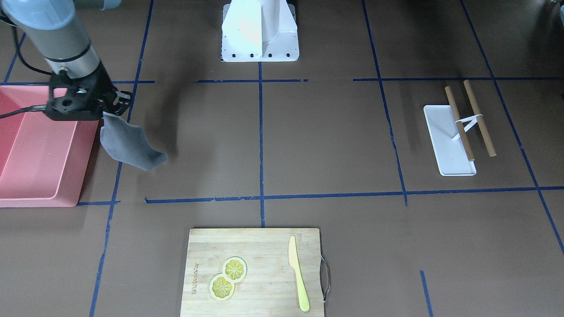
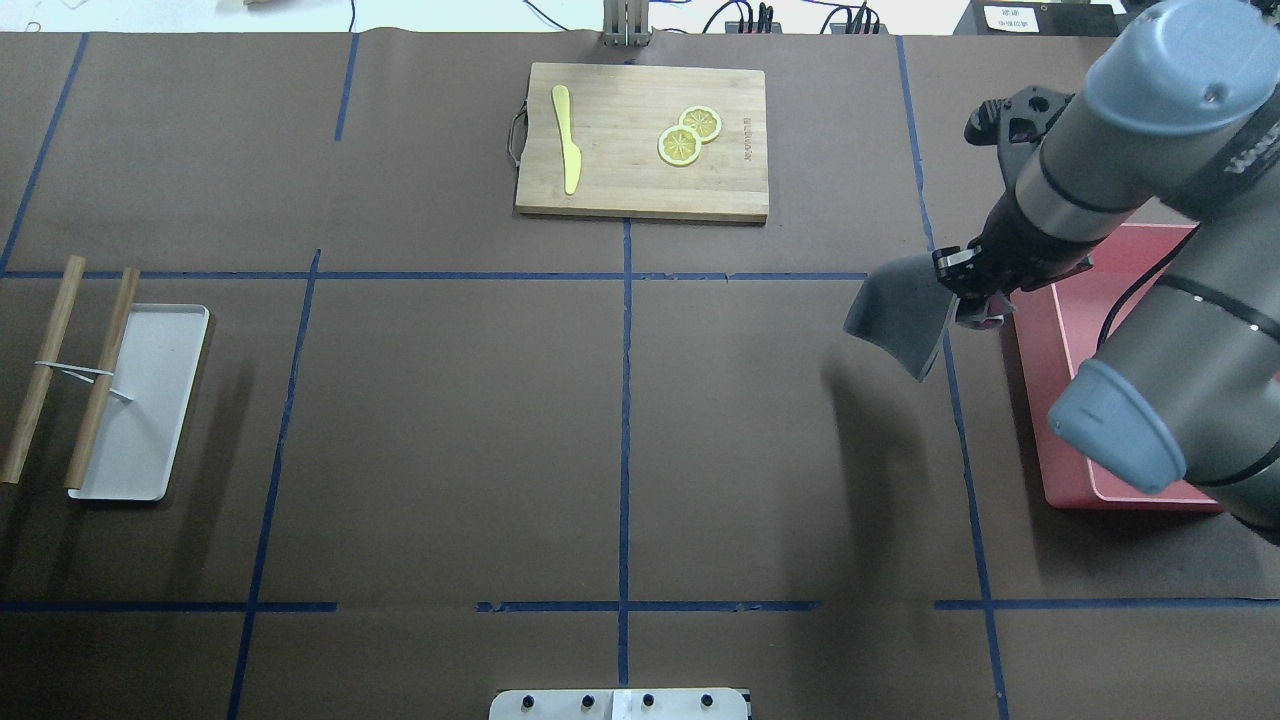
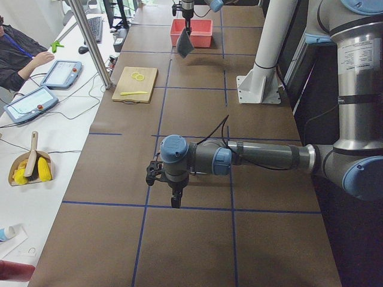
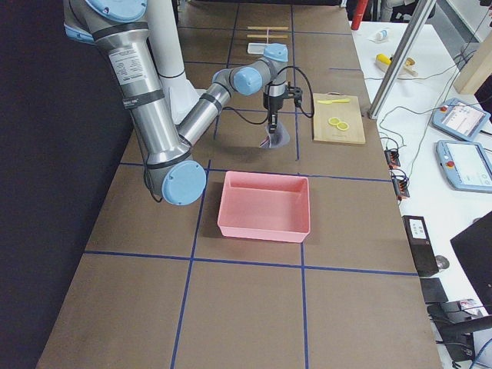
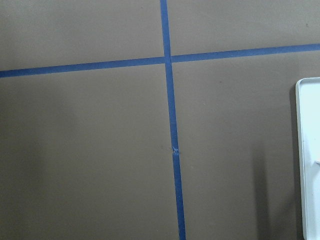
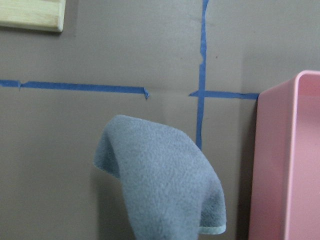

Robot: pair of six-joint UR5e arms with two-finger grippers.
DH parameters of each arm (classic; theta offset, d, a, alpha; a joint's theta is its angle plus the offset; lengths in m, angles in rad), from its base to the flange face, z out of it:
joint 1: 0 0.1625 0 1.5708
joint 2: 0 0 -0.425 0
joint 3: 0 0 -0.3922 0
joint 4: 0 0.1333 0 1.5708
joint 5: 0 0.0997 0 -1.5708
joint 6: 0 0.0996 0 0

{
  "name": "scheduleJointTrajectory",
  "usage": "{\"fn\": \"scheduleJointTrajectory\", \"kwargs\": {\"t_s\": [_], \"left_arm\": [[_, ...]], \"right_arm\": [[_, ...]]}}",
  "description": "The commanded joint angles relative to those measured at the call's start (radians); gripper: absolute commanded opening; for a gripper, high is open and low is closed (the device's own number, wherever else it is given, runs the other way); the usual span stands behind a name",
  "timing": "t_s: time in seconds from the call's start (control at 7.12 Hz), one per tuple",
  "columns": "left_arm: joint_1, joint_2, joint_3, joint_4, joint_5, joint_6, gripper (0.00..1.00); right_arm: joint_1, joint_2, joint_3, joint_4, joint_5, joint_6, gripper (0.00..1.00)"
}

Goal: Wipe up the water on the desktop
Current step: 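Carry the cloth with the right gripper over the pink bin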

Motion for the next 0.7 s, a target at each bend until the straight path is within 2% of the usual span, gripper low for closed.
{"fn": "scheduleJointTrajectory", "kwargs": {"t_s": [0.0, 0.28, 0.56], "left_arm": [[-0.003, 0.002, -0.002, 0.003, -0.001, 0.009, 1.0], [-0.003, 0.001, -0.004, 0.008, -0.003, 0.006, 1.0], [-0.003, 0.002, -0.007, 0.006, -0.03, -0.003, 1.0]], "right_arm": [[0.178, 0.004, 0.009, -0.099, 0.088, -0.19, 0.0], [0.295, -0.021, 0.059, -0.256, 0.092, -0.461, 0.0], [0.366, -0.203, 0.093, -0.218, 0.168, -0.618, 0.0]]}}
